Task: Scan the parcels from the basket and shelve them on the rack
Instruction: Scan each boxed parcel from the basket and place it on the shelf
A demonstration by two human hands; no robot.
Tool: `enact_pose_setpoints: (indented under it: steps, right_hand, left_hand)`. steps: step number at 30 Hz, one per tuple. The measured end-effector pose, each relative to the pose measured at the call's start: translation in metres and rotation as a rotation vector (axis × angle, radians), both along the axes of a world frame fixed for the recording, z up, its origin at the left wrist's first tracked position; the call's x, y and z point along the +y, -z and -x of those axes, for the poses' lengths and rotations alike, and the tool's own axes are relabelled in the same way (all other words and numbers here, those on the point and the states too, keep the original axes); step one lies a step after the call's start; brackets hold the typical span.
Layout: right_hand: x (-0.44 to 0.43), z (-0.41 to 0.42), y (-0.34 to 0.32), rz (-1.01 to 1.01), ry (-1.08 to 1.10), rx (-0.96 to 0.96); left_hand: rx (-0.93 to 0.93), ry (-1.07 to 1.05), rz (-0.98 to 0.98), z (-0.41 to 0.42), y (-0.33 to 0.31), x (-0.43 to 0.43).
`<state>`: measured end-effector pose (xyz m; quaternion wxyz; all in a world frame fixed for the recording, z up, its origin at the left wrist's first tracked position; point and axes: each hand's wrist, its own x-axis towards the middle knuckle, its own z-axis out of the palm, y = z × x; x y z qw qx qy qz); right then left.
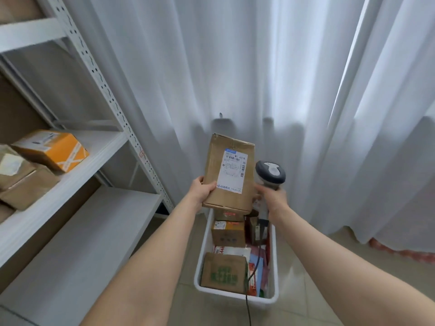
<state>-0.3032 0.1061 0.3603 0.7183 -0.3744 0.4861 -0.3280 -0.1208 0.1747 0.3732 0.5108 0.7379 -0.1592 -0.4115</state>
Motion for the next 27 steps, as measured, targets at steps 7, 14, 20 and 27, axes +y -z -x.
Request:
enact_pose_setpoints:
  steps: [7,14,20,27]
  right_hand:
    - [0.04,0.02,-0.051,0.032,-0.194,-0.014]
    - [0.055,0.019,-0.072,0.012,-0.199,0.021]
    - [0.061,0.009,-0.084,0.009,-0.205,0.054]
    - [0.062,-0.002,-0.095,0.02,-0.259,0.1]
  left_hand:
    - [-0.05,-0.098,-0.006,0.035,0.005,0.032]
    - [-0.028,-0.135,0.01,0.042,0.01,0.04]
    - [0.023,-0.146,0.024,0.032,0.01,0.045]
    - [0.063,-0.15,0.038,0.015,0.008,0.051]
